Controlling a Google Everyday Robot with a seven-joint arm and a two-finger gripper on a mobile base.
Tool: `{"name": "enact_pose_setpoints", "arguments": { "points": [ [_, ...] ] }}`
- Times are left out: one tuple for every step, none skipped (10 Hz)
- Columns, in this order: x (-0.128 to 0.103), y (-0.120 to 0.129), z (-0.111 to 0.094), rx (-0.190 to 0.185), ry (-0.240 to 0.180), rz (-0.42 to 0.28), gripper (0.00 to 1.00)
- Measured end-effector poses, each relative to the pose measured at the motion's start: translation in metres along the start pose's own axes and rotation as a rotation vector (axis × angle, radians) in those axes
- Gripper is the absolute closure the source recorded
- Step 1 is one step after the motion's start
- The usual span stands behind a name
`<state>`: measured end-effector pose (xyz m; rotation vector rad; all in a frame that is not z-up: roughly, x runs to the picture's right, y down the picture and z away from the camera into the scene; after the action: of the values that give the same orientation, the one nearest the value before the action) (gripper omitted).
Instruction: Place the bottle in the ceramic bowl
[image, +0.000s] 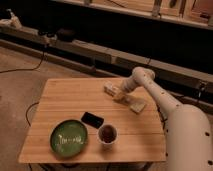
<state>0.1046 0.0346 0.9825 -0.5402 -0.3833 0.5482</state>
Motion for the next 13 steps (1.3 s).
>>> {"name": "enact_pose_setpoints", "arguments": {
  "points": [
    [-0.005,0.004,0.002,-0.009,0.01,-0.046,0.76],
    [-0.014,0.009,0.002,-0.015,0.015,-0.102,0.85],
    [-0.038,0.011,-0.007,-0.008,0.001,-0.185,0.95],
    [-0.058,0.013,-0.016,0.002,-0.018,-0.245,0.97],
    [-0.098,0.017,-0.038,0.021,-0.065,-0.354,0.98],
    [-0.137,0.026,-0.061,0.03,-0.121,-0.464,0.98],
    [-0.158,0.034,-0.073,0.028,-0.155,-0.528,0.98],
    [-0.193,0.056,-0.093,0.005,-0.224,-0.652,0.98],
    [-0.22,0.08,-0.107,-0.029,-0.284,-0.761,0.98],
    [-0.24,0.112,-0.118,-0.083,-0.348,-0.889,0.98],
    [-0.245,0.135,-0.122,-0.132,-0.384,-0.977,0.98],
    [-0.245,0.161,-0.127,-0.192,-0.422,-1.075,0.98],
    [-0.246,0.184,-0.132,-0.245,-0.464,-1.166,0.98]
  ]
}}
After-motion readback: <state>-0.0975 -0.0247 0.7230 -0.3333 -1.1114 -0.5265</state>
